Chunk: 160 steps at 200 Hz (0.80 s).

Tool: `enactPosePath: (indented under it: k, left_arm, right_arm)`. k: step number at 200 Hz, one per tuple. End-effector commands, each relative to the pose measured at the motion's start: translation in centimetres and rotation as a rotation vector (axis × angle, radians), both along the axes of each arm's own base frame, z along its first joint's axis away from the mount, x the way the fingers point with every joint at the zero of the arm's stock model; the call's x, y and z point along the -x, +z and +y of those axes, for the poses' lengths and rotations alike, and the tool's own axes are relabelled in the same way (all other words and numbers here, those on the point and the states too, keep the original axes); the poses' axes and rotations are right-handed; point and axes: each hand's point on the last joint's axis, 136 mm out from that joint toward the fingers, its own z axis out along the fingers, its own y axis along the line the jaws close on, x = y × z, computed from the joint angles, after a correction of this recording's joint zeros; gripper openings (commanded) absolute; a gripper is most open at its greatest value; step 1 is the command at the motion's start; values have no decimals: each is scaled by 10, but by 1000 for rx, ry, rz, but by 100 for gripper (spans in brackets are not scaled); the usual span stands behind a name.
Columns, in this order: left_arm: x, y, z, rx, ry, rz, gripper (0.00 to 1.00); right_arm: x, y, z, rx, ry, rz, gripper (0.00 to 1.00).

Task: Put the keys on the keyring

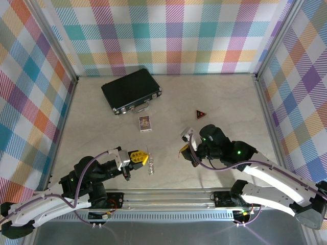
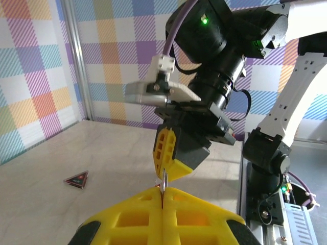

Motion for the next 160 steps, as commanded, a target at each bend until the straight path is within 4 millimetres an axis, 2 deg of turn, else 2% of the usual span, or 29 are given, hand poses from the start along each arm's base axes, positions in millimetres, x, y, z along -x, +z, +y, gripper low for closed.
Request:
enactPosePath:
  k: [1,34,75,160]
  left_arm:
    - [13,29,0,62,-66,-18,0]
    - [19,37,-7,56,-119,-18,0]
    - [29,36,-12,27,-183,-33,0]
    - [32,34,-22,-1,-222,-57,0]
  right_arm:
    - [13,38,17,-140,128,-91,0]
    - [29,56,25,-184,248,-109,0]
    - [47,78,30,-227,375,-147,0]
    - [63,104,39,-250,494,-192,0]
